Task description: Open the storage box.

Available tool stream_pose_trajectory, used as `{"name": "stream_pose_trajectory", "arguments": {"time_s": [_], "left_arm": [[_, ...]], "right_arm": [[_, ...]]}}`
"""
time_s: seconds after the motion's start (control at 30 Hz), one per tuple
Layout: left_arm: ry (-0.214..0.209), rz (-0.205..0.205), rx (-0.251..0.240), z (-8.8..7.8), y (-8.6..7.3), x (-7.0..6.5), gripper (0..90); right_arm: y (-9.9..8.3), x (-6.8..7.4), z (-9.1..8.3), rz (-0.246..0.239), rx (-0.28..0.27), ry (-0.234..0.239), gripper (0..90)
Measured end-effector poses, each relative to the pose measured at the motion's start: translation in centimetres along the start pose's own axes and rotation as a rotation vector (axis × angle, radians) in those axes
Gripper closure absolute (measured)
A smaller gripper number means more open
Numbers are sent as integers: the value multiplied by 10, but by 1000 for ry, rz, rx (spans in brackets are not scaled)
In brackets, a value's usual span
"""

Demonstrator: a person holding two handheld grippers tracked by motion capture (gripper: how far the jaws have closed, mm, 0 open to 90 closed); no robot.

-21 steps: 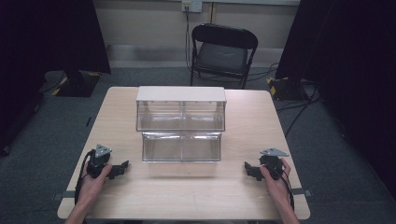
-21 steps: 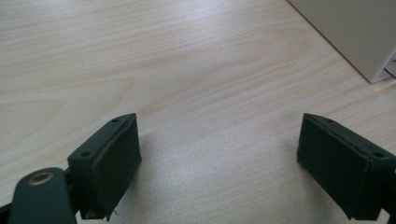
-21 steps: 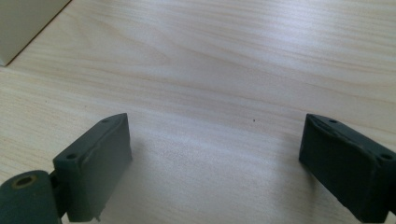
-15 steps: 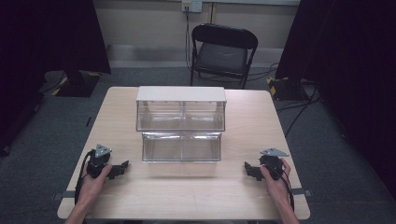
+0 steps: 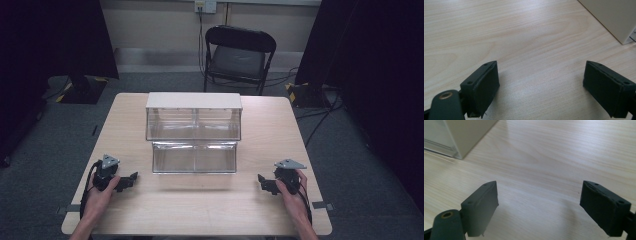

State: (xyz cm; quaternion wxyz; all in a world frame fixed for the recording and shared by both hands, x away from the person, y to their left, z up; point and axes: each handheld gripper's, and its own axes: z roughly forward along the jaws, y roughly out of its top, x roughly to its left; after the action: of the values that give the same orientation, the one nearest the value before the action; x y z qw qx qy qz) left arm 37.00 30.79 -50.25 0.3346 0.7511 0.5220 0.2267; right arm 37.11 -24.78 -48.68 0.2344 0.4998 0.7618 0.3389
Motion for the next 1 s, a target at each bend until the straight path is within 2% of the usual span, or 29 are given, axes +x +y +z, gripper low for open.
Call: {"name": "stream_pose_trajectory", "arguments": {"time_s": [0.27, 0.43, 0.73, 1.0], "left_arm": [[0, 0, 0, 0, 0, 0, 128], [0, 0, 0, 0, 0, 0, 129], [1, 0, -1, 0, 0, 0, 128], [1, 0, -1, 0, 0, 0, 128]], "right_arm": [[8, 12, -9, 1, -45, 40, 144], [13, 24, -14, -19, -73, 74, 144], [17, 43, -14, -59, -81, 135, 144], [23, 58, -14, -93, -93, 166, 143]]}}
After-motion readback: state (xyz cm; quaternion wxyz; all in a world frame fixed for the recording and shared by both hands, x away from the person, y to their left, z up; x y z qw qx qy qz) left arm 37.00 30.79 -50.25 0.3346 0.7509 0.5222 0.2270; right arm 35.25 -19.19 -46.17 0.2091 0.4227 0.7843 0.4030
